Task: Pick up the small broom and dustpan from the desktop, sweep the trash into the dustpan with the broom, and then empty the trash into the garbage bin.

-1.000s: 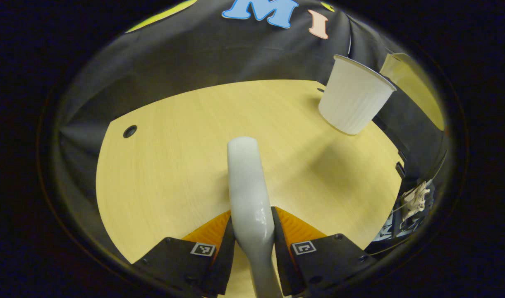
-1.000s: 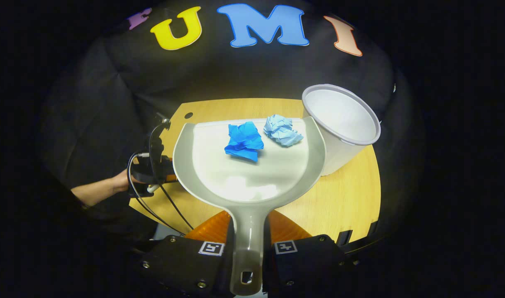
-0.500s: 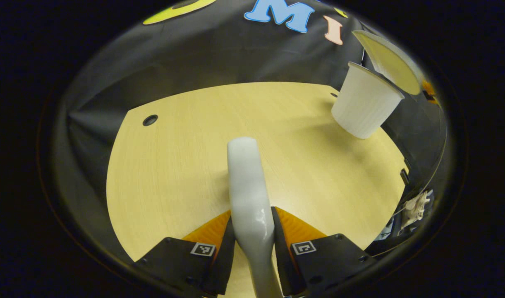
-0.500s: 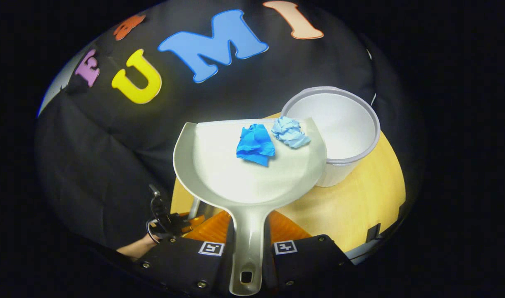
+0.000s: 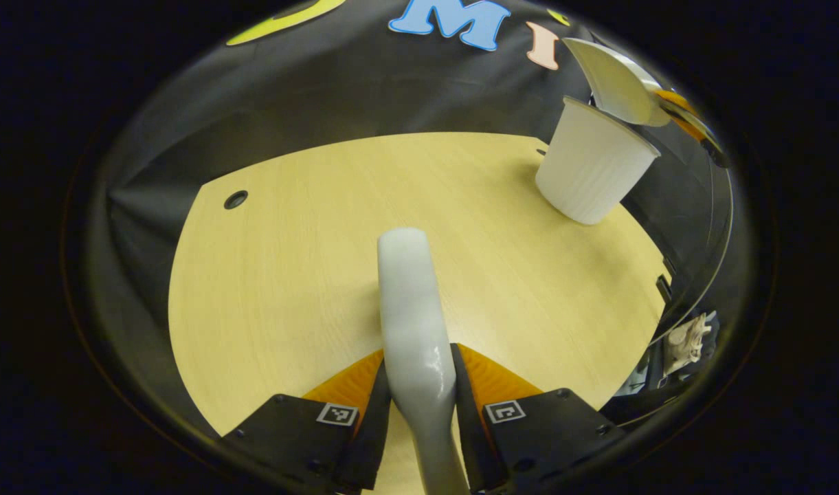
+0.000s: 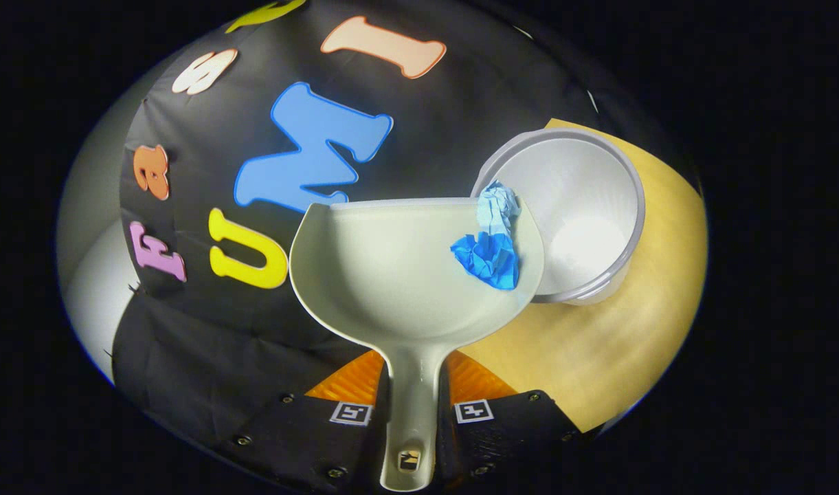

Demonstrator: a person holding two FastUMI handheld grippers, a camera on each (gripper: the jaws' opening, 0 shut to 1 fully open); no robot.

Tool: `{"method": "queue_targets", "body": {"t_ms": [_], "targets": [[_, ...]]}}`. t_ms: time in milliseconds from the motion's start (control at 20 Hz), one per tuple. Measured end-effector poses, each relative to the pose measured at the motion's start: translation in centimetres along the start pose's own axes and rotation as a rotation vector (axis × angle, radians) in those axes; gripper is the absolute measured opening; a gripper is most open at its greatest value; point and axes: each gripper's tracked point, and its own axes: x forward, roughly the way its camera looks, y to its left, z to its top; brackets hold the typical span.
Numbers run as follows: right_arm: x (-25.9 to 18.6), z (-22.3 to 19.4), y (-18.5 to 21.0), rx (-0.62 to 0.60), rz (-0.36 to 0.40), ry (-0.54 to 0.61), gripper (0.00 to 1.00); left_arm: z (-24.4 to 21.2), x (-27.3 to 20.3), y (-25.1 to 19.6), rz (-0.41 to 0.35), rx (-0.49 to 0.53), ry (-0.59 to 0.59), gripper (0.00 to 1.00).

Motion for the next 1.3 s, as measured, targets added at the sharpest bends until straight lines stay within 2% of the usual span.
{"method": "queue_targets", "body": {"t_ms": [100,250,300,450,550,900,1150,1300], "targets": [[-0.3,-0.1,0.6,0.085,0.056,-0.034,0.29,-0.2,0.1,-0.6,-0.008,0.007,0.005,0.51],[-0.3,0.3,1.4,0.223,0.153,-0.054,0.29,-0.3,0.2,-1.7,-0.019,0.022,0.012,0.55],[-0.4,0.4,1.7,0.273,0.193,-0.063,0.30,-0.5,0.1,-1.8,-0.019,0.028,0.015,0.51],[-0.8,1.1,2.3,0.419,0.316,-0.113,0.29,-0.8,0.1,-2.4,-0.024,0.030,0.028,0.55],[-1.1,1.5,2.3,0.455,0.352,-0.136,0.29,-1.1,0.1,-2.6,-0.021,0.030,0.033,0.55],[-1.3,0.9,2.1,0.372,0.343,-0.117,0.29,-2.0,0.3,-3.4,0.006,-0.012,0.045,0.55],[-2.0,-3.4,2.8,0.210,0.307,-0.062,0.29,-2.8,0.3,-4.3,0.043,-0.076,0.039,0.55],[-1.7,-6.8,3.0,0.079,0.275,0.000,0.29,-3.3,0.4,-4.4,0.070,-0.119,0.035,0.51]]}}
